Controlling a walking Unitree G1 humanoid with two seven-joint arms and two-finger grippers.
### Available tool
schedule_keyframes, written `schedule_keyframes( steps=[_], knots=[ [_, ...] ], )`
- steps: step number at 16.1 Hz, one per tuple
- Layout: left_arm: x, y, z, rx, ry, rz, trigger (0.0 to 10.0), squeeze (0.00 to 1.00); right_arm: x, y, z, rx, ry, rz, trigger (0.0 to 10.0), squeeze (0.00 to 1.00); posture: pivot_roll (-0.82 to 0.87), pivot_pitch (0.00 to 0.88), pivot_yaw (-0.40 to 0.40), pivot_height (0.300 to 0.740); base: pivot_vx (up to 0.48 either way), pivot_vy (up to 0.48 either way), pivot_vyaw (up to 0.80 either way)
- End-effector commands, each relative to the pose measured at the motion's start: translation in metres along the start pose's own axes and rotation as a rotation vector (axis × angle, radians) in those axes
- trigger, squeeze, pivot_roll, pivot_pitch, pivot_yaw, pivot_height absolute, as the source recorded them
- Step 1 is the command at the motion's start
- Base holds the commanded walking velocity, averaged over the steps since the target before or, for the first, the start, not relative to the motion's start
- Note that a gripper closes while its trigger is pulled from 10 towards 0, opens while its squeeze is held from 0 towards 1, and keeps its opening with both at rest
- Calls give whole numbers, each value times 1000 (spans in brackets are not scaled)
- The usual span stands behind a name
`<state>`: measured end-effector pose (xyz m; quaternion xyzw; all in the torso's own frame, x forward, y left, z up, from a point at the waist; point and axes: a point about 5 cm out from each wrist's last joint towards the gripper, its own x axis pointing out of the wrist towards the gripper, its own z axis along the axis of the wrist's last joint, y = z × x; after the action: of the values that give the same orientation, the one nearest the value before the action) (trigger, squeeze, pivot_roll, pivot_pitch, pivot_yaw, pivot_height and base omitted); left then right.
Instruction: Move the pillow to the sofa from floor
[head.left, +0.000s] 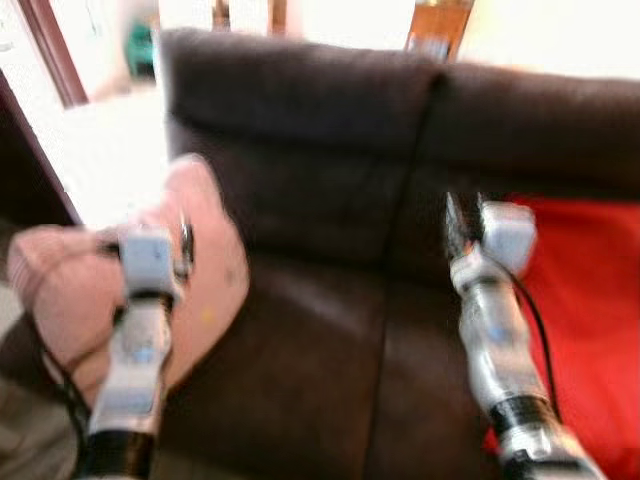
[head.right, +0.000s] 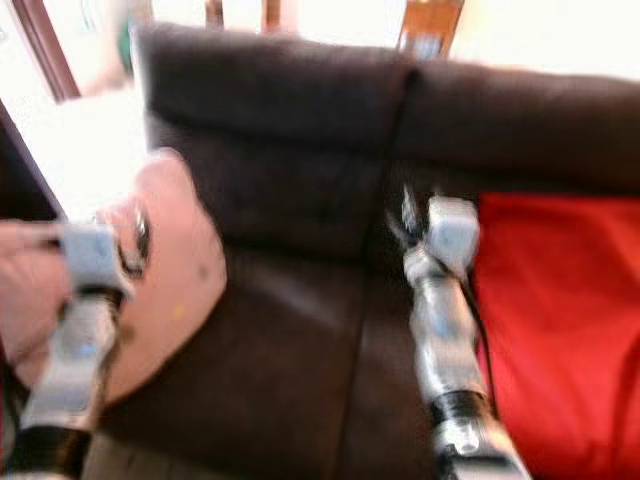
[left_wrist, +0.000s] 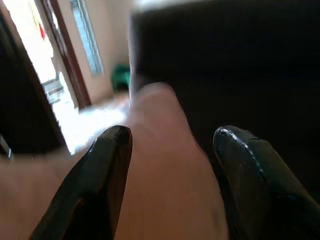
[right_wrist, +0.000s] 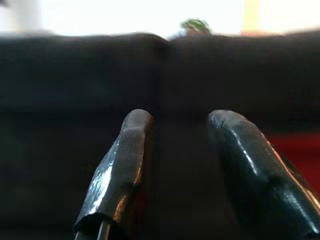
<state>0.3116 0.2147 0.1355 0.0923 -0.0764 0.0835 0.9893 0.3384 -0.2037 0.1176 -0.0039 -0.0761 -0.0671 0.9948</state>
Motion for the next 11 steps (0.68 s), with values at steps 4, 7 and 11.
schedule_keyframes(
  steps=[4, 7, 11],
  knots=[
    [-16, 24, -53, 7, 205, 82, 10000, 0, -13, -16, -27, -39, 117, -54, 10000, 0, 83, 0, -34, 740, 0, 0, 0],
    [-36, 18, -98, -14, 397, 55, 10000, 0, -38, -31, -70, -83, 335, -95, 10000, 0, 79, 0, -37, 740, 0, 0, 0],
    [-72, 7, -139, -85, 625, 58, 10000, 0, -73, -44, -108, -86, 585, -126, 10000, 0, 73, 0, -48, 740, 0, 0, 0]
  ],
)
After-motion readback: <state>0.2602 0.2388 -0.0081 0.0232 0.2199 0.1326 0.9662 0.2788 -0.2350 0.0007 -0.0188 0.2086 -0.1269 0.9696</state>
